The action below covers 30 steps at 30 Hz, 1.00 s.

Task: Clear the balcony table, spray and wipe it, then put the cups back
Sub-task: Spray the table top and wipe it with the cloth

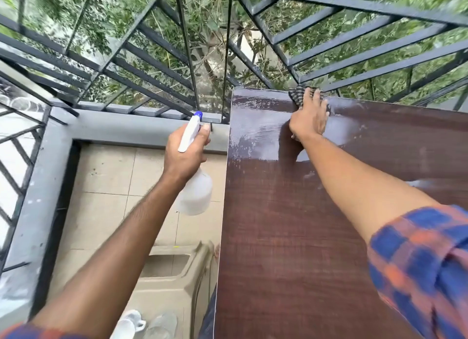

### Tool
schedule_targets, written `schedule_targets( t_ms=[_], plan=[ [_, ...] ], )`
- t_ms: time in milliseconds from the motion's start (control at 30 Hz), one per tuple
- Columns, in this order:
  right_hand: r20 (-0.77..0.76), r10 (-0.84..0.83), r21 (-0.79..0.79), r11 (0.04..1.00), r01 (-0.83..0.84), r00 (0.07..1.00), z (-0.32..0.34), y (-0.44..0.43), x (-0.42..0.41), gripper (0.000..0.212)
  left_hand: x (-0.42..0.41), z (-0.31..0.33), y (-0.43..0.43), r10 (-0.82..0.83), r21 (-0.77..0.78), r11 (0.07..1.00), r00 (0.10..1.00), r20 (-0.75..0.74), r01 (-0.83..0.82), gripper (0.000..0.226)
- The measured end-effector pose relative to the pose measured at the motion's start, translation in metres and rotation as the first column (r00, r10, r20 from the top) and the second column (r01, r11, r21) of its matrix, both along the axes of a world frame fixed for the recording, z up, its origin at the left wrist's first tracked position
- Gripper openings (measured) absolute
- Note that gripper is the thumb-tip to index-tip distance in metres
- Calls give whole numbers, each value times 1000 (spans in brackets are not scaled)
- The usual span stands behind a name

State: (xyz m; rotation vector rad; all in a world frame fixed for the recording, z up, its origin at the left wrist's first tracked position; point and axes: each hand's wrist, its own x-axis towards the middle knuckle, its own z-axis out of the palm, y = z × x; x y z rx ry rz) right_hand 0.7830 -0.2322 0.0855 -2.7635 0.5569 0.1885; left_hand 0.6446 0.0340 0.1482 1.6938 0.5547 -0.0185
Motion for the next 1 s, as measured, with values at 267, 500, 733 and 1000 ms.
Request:
schedule_targets(
  t_ms=[267, 500, 733, 1000],
  plan=[
    [29, 525, 61, 848, -526, 850, -4, 108, -18, 76, -1, 1, -11, -40, 15, 999, 999, 5, 40, 14],
    [56, 516, 16, 855, -518, 854, -8, 9, -37, 69, -4, -3, -24, -81, 47, 995, 995, -56, 84, 23],
    [-63, -87, -29, 996, 85, 994, 2, -138, -27, 68, -5, 6, -30, -87, 70, 993, 995, -50, 91, 23],
    [8, 178, 17, 984, -178, 984, -3, -45, -2, 84, -8, 29, -46, -71, 92, 993, 996, -54, 76, 15]
  ],
)
